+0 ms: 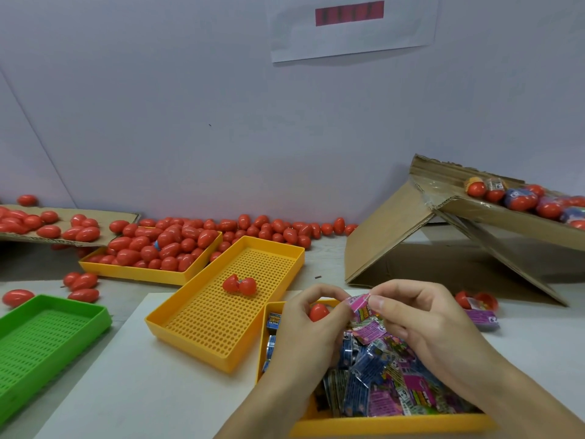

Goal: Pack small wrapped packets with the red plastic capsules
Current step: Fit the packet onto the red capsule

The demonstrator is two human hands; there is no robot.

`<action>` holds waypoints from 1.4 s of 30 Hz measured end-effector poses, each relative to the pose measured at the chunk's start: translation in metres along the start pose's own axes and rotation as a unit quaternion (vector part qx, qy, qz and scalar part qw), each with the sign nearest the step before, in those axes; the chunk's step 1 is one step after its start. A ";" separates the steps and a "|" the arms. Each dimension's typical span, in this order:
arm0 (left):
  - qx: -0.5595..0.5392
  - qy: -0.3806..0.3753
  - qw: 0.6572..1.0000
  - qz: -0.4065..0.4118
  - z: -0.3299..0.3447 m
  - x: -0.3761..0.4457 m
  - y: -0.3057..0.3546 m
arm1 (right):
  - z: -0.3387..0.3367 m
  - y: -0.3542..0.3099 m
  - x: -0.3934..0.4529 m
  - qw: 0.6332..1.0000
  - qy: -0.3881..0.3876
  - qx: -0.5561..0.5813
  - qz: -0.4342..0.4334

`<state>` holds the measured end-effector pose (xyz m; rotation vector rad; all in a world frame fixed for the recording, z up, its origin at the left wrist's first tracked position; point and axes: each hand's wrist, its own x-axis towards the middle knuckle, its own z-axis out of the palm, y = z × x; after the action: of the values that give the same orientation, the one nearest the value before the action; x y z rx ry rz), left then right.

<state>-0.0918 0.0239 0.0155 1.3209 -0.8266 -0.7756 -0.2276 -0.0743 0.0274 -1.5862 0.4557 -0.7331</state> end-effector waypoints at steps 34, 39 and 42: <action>0.031 -0.008 0.998 0.046 0.002 0.000 -0.001 | 0.000 0.002 0.002 0.970 0.102 -0.202 -0.089; 0.028 -0.008 0.998 0.052 0.002 0.000 0.000 | 0.000 0.001 0.000 0.981 0.091 -0.144 -0.093; 0.022 0.002 0.998 0.050 0.002 0.001 0.000 | 0.000 0.002 0.001 0.982 0.099 -0.137 -0.082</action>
<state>-0.0932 0.0223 0.0158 1.3094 -0.9048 -0.6787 -0.2271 -0.0753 0.0257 -1.8313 0.5957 -0.9939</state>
